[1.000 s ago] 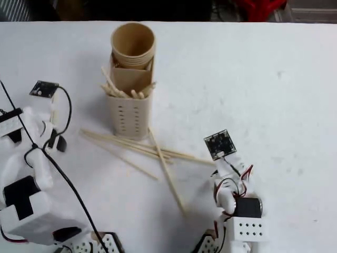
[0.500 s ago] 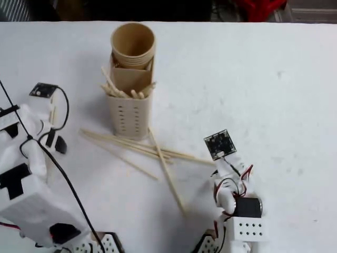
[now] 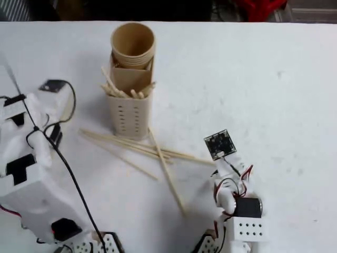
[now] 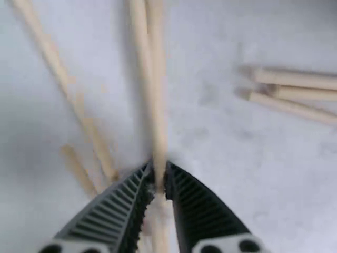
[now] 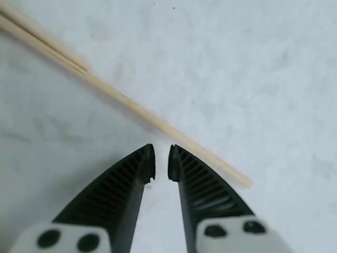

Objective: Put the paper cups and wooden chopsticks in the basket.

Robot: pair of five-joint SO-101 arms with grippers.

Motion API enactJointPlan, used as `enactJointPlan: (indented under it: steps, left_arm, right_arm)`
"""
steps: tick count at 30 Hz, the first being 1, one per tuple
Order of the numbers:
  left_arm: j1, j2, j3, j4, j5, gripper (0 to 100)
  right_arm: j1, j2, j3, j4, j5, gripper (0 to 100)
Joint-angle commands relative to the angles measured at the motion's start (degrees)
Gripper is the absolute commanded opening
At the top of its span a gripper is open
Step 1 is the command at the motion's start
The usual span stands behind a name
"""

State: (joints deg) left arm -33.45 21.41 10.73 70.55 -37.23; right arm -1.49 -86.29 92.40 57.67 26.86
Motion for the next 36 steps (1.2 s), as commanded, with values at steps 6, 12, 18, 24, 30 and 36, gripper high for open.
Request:
enactJointPlan:
  steps: [6,12,18,24,30,36]
  left_arm:
    - [0.2,-18.5,-3.7,7.6,1.6,2]
    - [2.1,-31.4,-3.8,9.8,6.2,2]
    - [12.8,-51.5,-3.9,9.5,17.8,2]
    - [31.2,-70.8,-1.1,0.8,30.3,2]
    - [39.7,-73.0,7.6,-21.2,37.5,2]
    - [42.2,-69.2,17.0,-38.8,39.6,2]
  right_arm:
    - [0.5,-0.2,-0.2,-1.2,-0.1,5.9]
    - [0.5,-0.2,-0.2,-1.2,-0.1,5.9]
    - [0.5,-0.2,-0.2,-1.2,-0.1,5.9]
    - [0.5,-0.2,-0.2,-1.1,-0.1,5.9]
    - [0.3,-0.2,-0.2,-1.1,-0.1,5.9]
    - [0.1,-0.2,-0.2,-1.1,-0.1,5.9]
